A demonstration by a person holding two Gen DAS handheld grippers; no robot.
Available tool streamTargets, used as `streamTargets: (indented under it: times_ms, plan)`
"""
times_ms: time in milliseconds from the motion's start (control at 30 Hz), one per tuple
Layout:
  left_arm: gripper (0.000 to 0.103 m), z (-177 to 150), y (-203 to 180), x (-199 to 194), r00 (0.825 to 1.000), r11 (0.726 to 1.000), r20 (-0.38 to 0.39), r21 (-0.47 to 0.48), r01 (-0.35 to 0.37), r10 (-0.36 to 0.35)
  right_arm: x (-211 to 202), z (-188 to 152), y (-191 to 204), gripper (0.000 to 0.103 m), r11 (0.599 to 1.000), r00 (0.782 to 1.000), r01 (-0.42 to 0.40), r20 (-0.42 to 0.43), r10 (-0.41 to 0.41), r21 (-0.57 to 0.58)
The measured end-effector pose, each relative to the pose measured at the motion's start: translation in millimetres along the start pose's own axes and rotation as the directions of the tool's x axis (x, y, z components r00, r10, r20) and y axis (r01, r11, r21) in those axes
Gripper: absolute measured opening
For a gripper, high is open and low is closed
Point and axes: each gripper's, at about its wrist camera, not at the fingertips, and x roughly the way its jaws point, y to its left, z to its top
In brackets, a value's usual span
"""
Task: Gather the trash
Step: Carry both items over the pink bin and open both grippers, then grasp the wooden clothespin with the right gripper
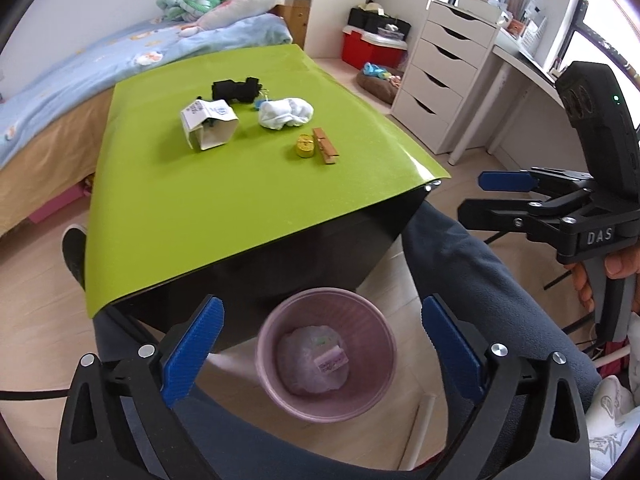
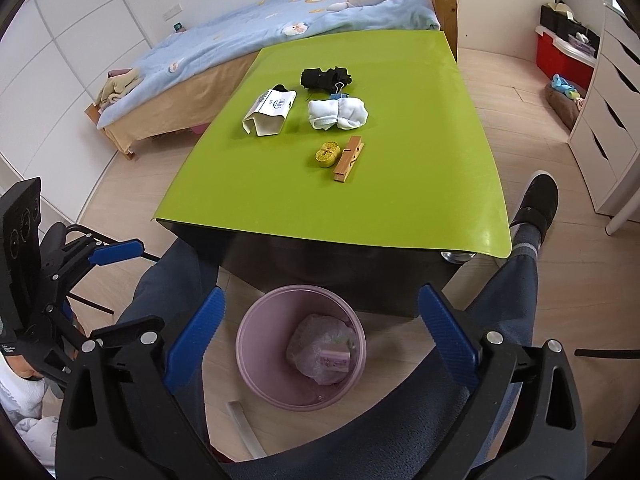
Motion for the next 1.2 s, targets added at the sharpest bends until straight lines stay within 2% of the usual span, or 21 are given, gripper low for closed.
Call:
streamTargets:
  times_ms: [100,400,600,900,1200]
  plan:
    - [0.095,1,5,-1,0.999,0.999,0.004,-0.016,-0.035,0.035,1,1,1,0.096,1.0,1.0,0.001,-0.001,-0.001,0.003]
    - [0.096,7,16,-9,0.996,0.996,0.052,-0.036,-0.077,0.079,6,8,0,0.097,1.0,1.0,0.009,-0.002,-0.009,0.023]
    - [0.096,12,24,-12,0.993,0.994,0.07,-0.059,-0.095,0.099,17,35,-3,0.097,0.999,0.999,0.03,0.01,-0.03,0.038]
    - [0.096,11,30,-19,0.989,0.991,0.088,-0.079,-0.112,0.118,77,93,-17,0.097,0.991,0.99,0.122,-0.079,-0.117,0.051]
    - [0.096,11,39,-24,0.986,0.987,0.1,-0.105,-0.121,0.132,122,116,-28,0.095,0.98,0.972,0.191,-0.15,-0.181,0.049]
